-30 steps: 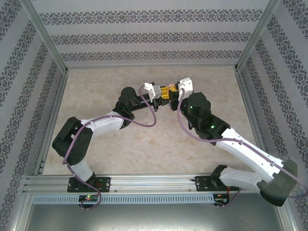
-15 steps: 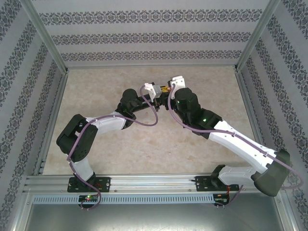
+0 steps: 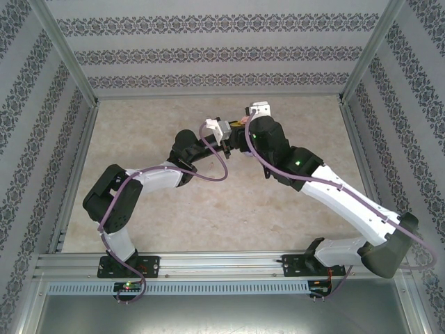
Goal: Insert the wireless bluetooth earbuds into the charging case
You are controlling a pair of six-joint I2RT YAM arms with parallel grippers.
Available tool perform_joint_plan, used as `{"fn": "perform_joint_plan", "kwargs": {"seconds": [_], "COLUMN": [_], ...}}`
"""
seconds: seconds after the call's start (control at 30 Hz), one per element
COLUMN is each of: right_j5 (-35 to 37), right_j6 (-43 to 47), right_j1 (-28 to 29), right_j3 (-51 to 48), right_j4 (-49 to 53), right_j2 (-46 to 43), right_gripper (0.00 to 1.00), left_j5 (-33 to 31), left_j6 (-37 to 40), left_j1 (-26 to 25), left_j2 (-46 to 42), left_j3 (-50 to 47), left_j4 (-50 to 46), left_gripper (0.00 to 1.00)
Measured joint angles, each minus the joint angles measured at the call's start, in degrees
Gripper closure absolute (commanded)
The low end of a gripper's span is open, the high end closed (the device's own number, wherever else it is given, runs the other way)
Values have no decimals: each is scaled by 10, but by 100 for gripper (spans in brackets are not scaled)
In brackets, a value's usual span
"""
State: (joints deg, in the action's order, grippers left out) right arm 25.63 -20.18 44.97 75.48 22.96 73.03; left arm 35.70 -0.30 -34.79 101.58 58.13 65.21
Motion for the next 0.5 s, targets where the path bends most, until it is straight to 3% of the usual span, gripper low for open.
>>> {"fn": "perform_joint_plan", "kwargs": {"seconds": [0.3,0.5], "right_j5": [-38,-89], "right_j6": [-49,-89], "right_j1": [-37,-84], "right_j3": [36,32], "right_j4": [10,18], "right_j2": [-2,-26], "right_gripper": [27,35], "left_j5": [0,0], "left_j6": [0,0], "left_j1": [0,0], "left_j2": [4,4], "left_j3": [0,0], "left_j4": [0,0], "left_gripper": [100,100]}}
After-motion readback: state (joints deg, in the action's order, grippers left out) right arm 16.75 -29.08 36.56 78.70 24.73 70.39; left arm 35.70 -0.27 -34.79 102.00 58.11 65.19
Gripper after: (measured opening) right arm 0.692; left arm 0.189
